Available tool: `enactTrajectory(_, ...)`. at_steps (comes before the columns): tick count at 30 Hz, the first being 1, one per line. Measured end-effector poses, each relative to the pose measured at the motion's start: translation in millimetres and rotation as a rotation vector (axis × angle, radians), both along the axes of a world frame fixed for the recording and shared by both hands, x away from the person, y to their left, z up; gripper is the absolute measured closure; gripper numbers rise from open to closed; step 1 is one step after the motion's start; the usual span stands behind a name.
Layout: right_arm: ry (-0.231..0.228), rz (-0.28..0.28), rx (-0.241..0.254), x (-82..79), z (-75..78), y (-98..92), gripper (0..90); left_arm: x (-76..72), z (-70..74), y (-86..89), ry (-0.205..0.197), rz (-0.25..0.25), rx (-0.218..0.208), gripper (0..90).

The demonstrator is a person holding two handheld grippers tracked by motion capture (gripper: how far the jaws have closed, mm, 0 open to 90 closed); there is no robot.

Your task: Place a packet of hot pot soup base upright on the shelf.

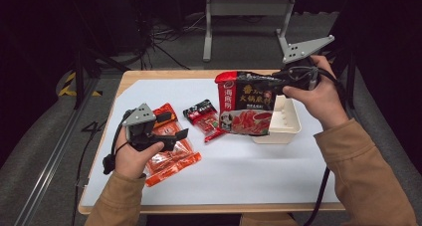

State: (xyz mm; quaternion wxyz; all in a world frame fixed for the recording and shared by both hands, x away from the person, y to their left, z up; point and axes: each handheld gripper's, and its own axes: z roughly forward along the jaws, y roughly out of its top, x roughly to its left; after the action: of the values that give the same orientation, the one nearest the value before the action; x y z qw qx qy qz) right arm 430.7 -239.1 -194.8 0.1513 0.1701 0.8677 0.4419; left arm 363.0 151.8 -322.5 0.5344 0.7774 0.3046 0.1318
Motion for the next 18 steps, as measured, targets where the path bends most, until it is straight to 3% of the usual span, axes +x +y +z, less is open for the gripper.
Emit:
enactTrajectory(3, -0.014, -0.014, -0.003, 3.1, 3.9, -3.5, 77.1, 0.5, -1.6, 4.0, 0.020, 0.018, -0.006, 19.3)
enactTrajectory(18, -0.077, -0.096, 0.000, 32.3, 13.3, -33.1, 76.7, 4.2, -6.8, 17.8, 0.036, 0.057, -0.006, 18.3)
